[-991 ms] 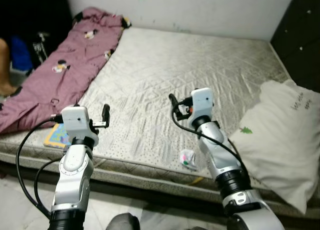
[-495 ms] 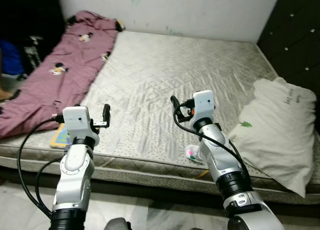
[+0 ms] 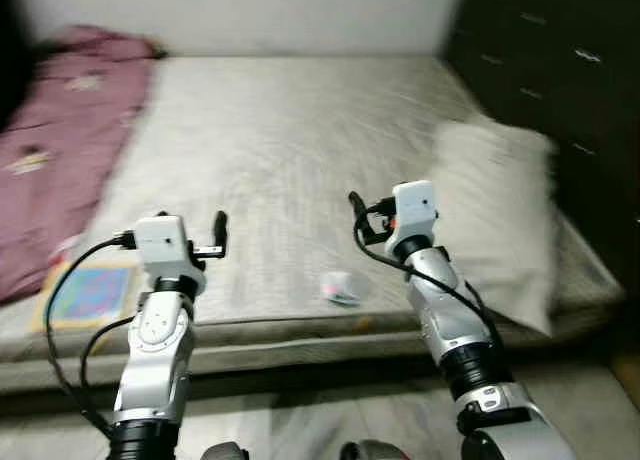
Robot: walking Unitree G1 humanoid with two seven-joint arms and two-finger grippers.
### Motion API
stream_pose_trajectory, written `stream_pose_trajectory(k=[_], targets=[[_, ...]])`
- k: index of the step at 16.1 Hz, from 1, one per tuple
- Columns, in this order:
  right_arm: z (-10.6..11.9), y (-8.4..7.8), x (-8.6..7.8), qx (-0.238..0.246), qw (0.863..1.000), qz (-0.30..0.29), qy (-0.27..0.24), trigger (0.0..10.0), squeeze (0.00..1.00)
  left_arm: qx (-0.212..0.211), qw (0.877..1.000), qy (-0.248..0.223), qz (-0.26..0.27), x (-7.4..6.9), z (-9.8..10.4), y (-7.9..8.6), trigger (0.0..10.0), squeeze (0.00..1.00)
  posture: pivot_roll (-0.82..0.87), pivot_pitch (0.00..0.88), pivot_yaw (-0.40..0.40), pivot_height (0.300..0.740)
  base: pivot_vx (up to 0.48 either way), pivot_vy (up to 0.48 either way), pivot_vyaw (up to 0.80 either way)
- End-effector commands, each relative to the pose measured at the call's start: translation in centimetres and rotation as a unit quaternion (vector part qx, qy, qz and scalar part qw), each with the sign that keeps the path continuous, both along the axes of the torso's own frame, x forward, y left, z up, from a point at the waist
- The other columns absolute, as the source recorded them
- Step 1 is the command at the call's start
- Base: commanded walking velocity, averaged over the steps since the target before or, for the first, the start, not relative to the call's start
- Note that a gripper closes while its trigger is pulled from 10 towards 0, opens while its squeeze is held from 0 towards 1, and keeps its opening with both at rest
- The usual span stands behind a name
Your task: Clean up the room
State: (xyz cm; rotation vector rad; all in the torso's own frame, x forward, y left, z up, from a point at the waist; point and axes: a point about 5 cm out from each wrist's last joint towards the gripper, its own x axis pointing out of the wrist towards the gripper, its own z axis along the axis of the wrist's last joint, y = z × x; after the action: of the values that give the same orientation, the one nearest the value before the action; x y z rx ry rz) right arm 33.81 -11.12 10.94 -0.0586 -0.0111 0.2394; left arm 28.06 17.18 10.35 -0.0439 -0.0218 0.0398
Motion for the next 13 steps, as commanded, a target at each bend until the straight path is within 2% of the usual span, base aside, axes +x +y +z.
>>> stream_pose_trajectory(k=[1, 3, 8, 12, 13], targets=[[0.35, -0.11, 0.16, 0.008, 1.0, -0.001, -0.006, 10.0, 0.0, 0.015, 1.0, 0.001, 0.008, -0.01, 0.25, 0.43, 10.0, 0.0, 0.08, 0.0, -0.027, 0.74, 0.0, 0.0, -0.48], [0.34, -0.11, 0.08, 0.008, 1.0, 0.0, -0.008, 10.0, 0.0, 0.02, 1.0, 0.004, 0.02, -0.09, 0.15, 0.69, 10.0, 0.0, 0.08, 0.0, -0.027, 0.74, 0.0, 0.0, 0.0], [0.32, -0.17, 0.1, 0.007, 1.0, 0.0, -0.006, 10.0, 0.0, 0.001, 1.0, -0.002, 0.009, -0.02, 0.19, 0.58, 10.0, 0.0, 0.08, 0.0, -0.028, 0.74, 0.0, 0.0, 0.0], [0.35, -0.15, 0.22, 0.008, 1.0, 0.0, -0.005, 10.0, 0.0, -0.004, 1.0, -0.002, 0.013, 0.02, 0.22, 0.63, 10.0, 0.0, 0.08, 0.0, -0.03, 0.74, 0.0, 0.0, -0.8], [0.37, -0.13, 0.23, 0.008, 1.0, 0.0, -0.006, 10.0, 0.0, -0.003, 1.0, -0.002, 0.013, 0.03, 0.23, 0.64, 10.0, 0.0, 0.08, 0.0, -0.03, 0.74, 0.0, 0.0, 0.0]])
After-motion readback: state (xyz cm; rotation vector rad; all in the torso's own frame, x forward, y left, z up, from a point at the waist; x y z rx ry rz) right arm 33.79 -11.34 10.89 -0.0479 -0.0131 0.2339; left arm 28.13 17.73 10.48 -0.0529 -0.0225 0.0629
